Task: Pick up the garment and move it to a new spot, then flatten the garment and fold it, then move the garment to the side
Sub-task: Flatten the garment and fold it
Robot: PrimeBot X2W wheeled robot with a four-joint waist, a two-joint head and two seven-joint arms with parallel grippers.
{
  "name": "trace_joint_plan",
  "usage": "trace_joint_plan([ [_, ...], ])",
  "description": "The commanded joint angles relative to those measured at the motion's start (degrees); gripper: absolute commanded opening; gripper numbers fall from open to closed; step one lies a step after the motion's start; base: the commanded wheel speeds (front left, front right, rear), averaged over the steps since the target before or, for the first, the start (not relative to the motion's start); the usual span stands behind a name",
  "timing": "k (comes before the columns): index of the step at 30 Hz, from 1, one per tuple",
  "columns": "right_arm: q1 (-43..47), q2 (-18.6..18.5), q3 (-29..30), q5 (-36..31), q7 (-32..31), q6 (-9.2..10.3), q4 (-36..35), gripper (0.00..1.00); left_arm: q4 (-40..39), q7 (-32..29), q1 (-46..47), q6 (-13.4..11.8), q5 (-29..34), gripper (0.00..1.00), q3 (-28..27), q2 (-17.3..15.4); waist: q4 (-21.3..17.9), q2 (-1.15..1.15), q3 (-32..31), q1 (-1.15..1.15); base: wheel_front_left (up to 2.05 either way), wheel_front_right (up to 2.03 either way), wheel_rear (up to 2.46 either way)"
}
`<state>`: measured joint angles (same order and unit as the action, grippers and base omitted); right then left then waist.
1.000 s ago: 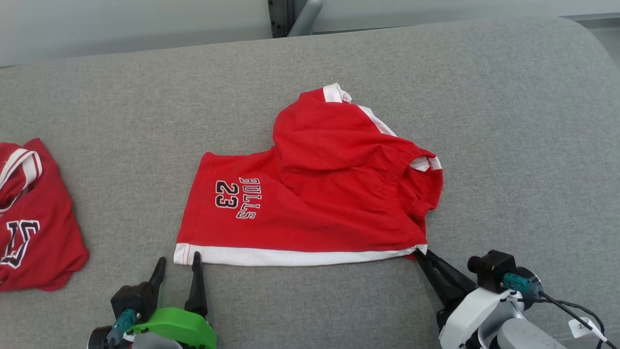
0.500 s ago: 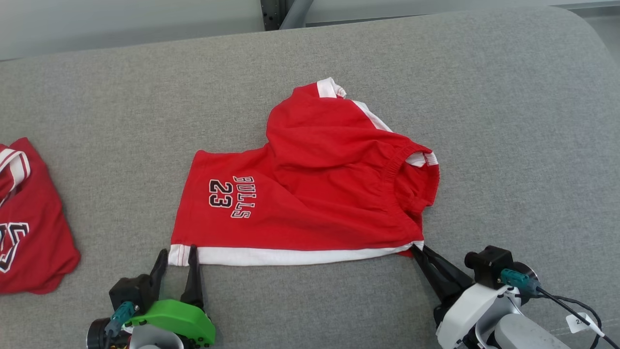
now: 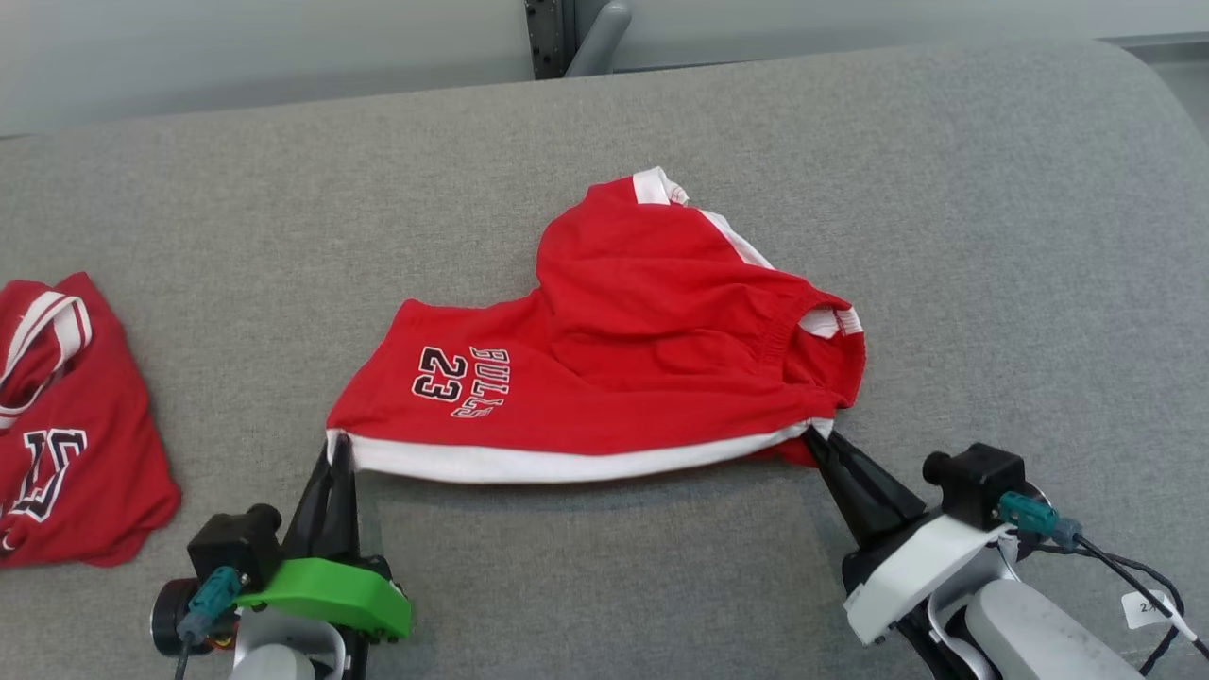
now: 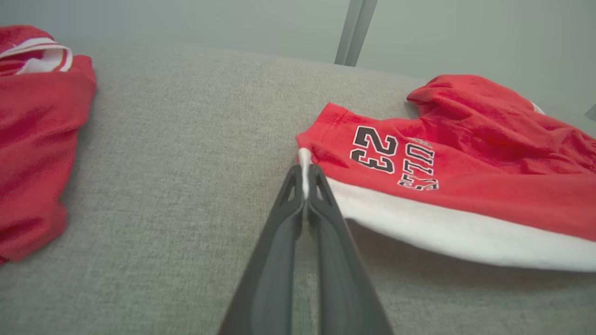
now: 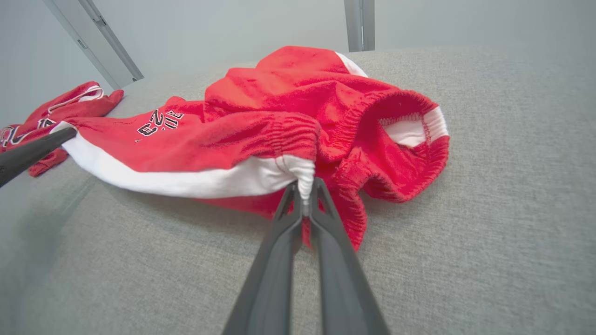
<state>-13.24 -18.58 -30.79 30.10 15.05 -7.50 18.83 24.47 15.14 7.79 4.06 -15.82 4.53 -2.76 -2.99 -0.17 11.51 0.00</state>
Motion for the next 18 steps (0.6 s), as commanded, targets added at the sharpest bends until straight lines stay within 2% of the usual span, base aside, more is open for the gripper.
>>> trace_joint_plan([
  [1, -1.2, 0.5, 1.0, 0.8, 0.2, 0.03, -1.9, 0.0, -2.3, 0.0, 1.2, 0.6, 0.2, 0.0, -0.8, -0.2, 0.7, 0.17, -2.7, 0.0, 0.0, 0.0, 0.0],
  [8, -8.1, -0.6, 3.2, 3.5, 0.2, 0.02, -9.0, 0.0, -10.9, 0.0, 7.8, 2.7, 4.1, 0.0, -4.1, -1.3, 1.5, 0.17, -10.2, 0.0, 0.0, 0.0, 0.0],
  [13, -14.3, -2.9, 2.2, 7.5, 0.2, 0.02, -12.7, 0.0, -14.5, 0.0, 14.8, 3.4, 4.5, 0.0, -2.8, -5.3, 2.0, 0.17, -11.9, 0.0, 0.0, 0.0, 0.0],
  [17, -19.4, -5.0, -0.1, 11.3, -0.3, 0.02, -12.9, 0.0, -13.8, -1.6, 20.2, 3.4, 3.2, 0.0, -1.2, -8.9, 2.3, 0.17, -11.2, 0.0, 0.0, 0.0, 0.0],
  [18, -19.4, -5.0, -0.1, 11.3, -0.3, 0.02, -12.9, 0.0, -13.8, -1.6, 20.2, 3.4, 3.2, 0.0, -1.2, -8.9, 2.3, 0.17, -11.2, 0.0, 0.0, 0.0, 0.0],
])
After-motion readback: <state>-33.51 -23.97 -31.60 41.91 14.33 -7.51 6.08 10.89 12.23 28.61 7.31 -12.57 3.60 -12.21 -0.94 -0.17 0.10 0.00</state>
